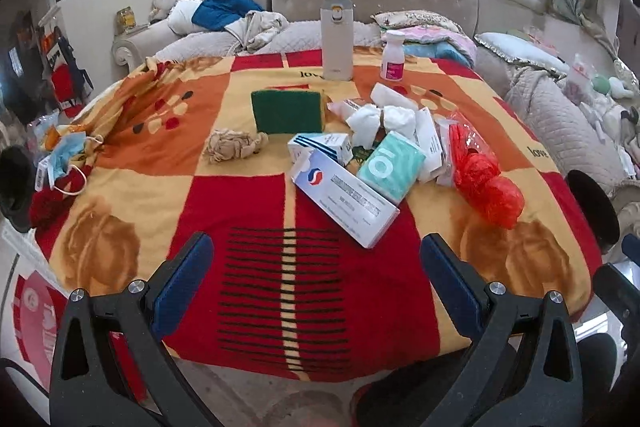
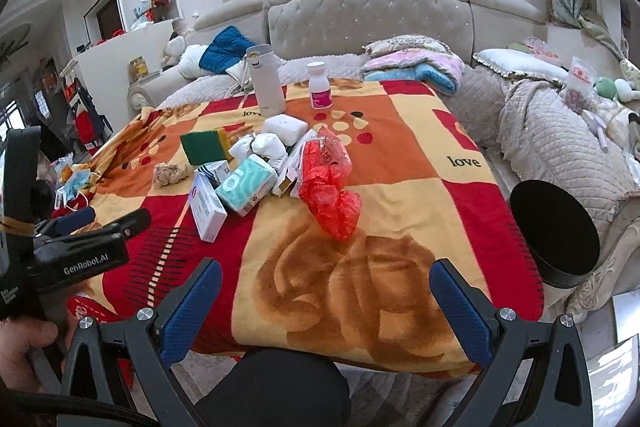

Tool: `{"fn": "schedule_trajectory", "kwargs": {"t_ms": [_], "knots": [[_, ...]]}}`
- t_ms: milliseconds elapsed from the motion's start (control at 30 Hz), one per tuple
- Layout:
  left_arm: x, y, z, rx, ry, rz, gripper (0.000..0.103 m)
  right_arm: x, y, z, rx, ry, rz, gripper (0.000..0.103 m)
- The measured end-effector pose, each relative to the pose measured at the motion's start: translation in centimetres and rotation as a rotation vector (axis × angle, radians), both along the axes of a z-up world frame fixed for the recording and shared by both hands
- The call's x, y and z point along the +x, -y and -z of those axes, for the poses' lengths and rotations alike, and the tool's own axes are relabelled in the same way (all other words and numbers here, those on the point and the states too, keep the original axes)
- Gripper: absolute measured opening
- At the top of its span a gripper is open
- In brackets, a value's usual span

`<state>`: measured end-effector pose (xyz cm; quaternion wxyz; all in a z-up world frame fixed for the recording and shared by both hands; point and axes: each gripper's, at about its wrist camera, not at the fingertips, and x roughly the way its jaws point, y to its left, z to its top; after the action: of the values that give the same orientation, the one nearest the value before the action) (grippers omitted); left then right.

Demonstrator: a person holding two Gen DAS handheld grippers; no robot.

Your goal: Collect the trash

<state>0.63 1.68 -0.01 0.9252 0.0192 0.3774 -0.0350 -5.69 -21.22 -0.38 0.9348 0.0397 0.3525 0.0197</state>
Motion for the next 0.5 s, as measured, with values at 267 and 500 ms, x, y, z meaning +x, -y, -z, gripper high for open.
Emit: {"fn": "schedule_trajectory", "kwargs": {"t_ms": [267, 500], "knots": [[0.6, 1.1, 1.0, 0.032, -0.026, 0.006, 0.103, 0.7, 0.7, 1.1, 0.012, -0.032, 0.009, 0.103], [1.2, 1.5, 1.7, 0.033, -0.049, 0.019, 0.103, 1.0, 1.5, 1.7, 0.016, -0.047, 0.027, 0.103]]}}
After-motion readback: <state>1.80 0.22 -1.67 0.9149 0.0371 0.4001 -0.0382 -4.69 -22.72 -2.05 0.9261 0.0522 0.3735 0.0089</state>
